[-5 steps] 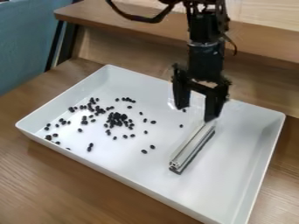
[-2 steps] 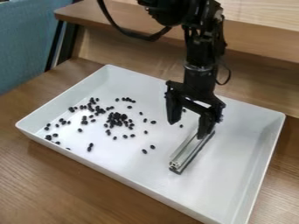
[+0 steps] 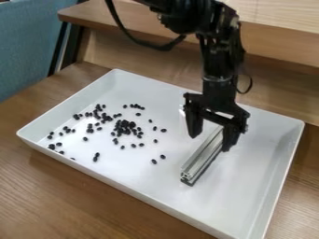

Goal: Sweep into pile

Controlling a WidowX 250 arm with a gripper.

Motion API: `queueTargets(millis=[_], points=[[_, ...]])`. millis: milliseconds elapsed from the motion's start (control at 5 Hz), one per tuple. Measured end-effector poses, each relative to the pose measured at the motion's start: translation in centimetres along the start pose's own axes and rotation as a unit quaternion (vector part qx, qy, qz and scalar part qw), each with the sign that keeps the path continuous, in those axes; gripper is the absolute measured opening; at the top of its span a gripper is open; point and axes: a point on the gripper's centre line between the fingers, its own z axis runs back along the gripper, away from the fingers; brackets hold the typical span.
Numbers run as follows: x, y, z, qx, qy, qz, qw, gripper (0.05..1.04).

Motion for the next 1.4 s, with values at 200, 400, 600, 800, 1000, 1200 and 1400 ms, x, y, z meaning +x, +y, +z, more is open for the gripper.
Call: queueTargets(millis=[200, 400, 600, 800, 1000, 1200, 1400], points=[[0.2, -0.8, -0.8, -0.001, 0.005, -0.004, 1.0, 1.0], [0.0, -1.0, -2.0, 0.005, 0.02, -0.001, 0.9998, 0.975], [0.3, -1.0, -2.0, 0.002, 0.01, 0.005, 0.9999, 0.68], [0.0, -0.9, -2.3, 0.005, 0.013, 0.003, 0.9999, 0.418], [-0.3, -0.9, -2.4, 0.007, 0.019, 0.0, 0.9998, 0.389], [-1.0, -0.8, -2.6, 0.009, 0.034, -0.01, 0.9993, 0.389], [-1.9, 0.3, -2.9, 0.028, 0.051, -0.027, 0.9979, 0.388]])
